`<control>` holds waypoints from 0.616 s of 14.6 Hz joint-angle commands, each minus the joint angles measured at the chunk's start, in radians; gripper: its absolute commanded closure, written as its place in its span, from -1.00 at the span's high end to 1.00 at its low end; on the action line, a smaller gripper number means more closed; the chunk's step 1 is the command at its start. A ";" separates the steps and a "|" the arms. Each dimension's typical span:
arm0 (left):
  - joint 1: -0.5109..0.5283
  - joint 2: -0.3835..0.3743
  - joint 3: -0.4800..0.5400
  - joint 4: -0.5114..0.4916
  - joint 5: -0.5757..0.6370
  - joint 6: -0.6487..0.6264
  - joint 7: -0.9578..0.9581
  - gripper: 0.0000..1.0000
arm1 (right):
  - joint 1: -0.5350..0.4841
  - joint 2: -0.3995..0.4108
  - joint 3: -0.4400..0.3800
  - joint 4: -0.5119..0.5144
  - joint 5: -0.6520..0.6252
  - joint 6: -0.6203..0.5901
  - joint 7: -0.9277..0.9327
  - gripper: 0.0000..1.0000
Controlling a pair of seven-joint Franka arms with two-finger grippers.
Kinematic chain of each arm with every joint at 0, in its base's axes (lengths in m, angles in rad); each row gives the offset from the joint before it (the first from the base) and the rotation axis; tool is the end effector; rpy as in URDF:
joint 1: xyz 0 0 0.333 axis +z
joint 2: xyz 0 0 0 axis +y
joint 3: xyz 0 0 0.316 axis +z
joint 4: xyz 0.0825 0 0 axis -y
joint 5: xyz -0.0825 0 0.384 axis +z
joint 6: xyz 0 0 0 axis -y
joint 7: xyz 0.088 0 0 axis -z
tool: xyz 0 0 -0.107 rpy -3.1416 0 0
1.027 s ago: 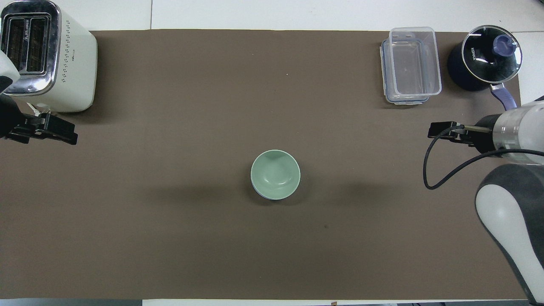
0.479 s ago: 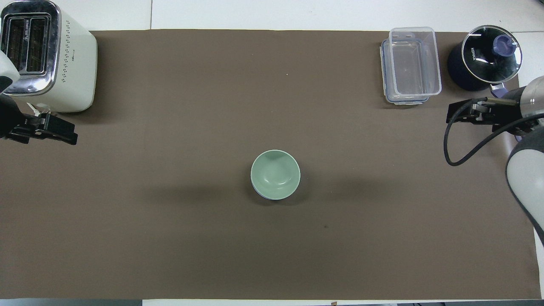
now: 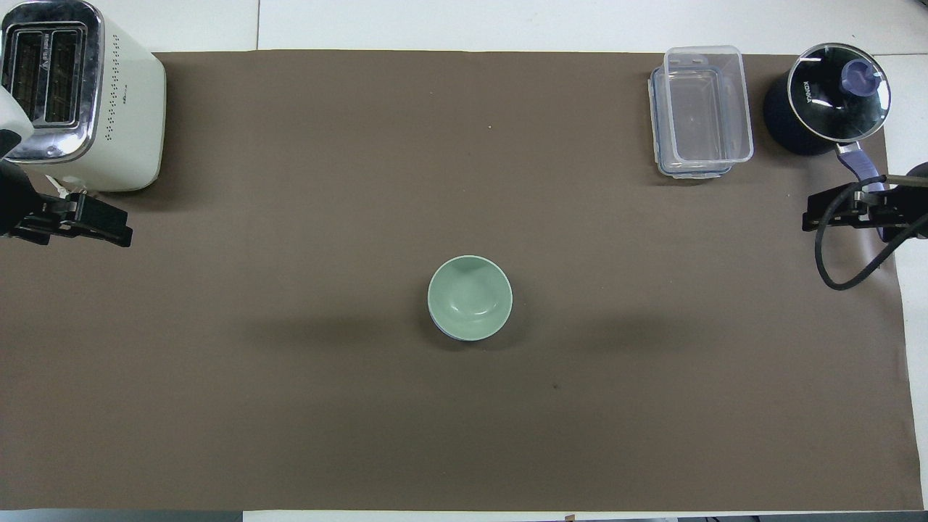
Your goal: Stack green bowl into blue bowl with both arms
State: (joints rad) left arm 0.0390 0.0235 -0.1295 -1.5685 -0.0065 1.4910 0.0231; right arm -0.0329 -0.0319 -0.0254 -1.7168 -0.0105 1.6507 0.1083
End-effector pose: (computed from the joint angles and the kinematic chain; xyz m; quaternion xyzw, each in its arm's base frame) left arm 0.5500 -0.0498 0.6061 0.9971 -0.0569 -0.0505 0.0031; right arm 0.5466 -0.0331 0.5798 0.9964 -0.0827 -0.0170 0.0053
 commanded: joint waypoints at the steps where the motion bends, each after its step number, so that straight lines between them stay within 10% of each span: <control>1: 0.001 -0.025 -0.001 -0.028 0.022 0.012 -0.011 1.00 | -0.004 -0.020 0.016 -0.021 -0.011 -0.011 -0.015 1.00; 9: 0.001 -0.025 -0.001 -0.030 0.022 0.012 -0.011 1.00 | 0.019 0.003 0.025 0.062 -0.039 -0.068 -0.012 1.00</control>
State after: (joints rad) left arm 0.0390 0.0235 -0.1295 -1.5685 -0.0065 1.4910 0.0230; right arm -0.0259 -0.0336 -0.0041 -1.6896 -0.0211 1.6130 0.1083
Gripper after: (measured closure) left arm 0.000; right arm 0.000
